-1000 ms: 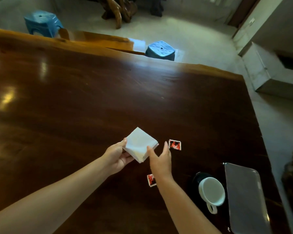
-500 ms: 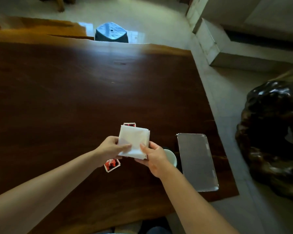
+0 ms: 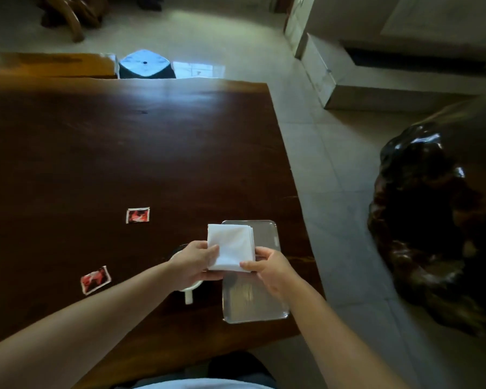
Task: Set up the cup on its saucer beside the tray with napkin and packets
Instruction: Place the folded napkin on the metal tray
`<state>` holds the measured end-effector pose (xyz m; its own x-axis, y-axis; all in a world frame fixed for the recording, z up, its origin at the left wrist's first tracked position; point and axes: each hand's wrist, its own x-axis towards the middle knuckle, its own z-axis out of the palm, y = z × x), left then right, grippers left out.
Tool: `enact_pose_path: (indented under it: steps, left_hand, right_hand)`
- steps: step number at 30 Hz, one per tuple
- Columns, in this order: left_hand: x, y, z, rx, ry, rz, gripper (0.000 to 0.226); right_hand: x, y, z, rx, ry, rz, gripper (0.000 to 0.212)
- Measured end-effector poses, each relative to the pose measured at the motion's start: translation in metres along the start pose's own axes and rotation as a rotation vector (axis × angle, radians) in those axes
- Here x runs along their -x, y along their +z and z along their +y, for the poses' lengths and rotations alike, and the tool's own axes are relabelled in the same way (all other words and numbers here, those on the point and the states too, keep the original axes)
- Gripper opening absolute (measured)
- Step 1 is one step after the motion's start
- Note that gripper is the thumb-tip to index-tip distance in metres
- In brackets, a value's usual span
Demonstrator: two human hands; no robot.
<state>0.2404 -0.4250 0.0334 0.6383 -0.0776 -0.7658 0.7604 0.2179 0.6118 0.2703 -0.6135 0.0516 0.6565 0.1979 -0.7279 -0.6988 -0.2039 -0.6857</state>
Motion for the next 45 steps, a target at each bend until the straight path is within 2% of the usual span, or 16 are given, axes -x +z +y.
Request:
enact_pose_path:
  steps: [4, 9, 14, 19, 22, 36, 41, 45]
  left_hand:
    - [-0.014, 0.035, -0.002, 0.076, -0.045, -0.026, 0.013]
    - [-0.040, 0.053, -0.003, 0.055, -0.043, 0.008, 0.029]
    - [-0.078, 0.054, -0.013, -0.157, -0.021, 0.166, 0.041]
    - [-0.111, 0.057, -0.023, -0.380, 0.080, 0.377, 0.034]
    - [-0.121, 0.058, -0.026, -0.489, 0.119, 0.441, 0.030]
    - [-0.142, 0.066, -0.033, -0.652, 0.245, 0.503, 0.036]
    - [-0.140, 0.067, -0.033, -0.675, 0.210, 0.510, 0.034]
    - [-0.129, 0.060, -0.023, -0.727, 0.123, 0.474, 0.033]
  right_hand:
    - [-0.008, -0.043, 0.002, 0.013, 0.035, 0.031, 0.047]
    - [-0.035, -0.069, 0.006, 0.024, 0.046, 0.032, 0.040]
    - [-0.073, -0.076, 0.016, 0.108, 0.059, 0.001, 0.034]
    - [-0.104, -0.078, 0.023, 0.156, 0.017, 0.065, 0.030]
    - [-0.116, -0.078, 0.027, 0.217, 0.000, 0.108, 0.035]
    - [-0.141, -0.080, 0.035, 0.374, -0.040, 0.180, 0.035]
    - [-0.143, -0.082, 0.035, 0.454, -0.042, 0.193, 0.037]
    - [-0.138, -0.084, 0.022, 0.601, -0.041, 0.255, 0.048]
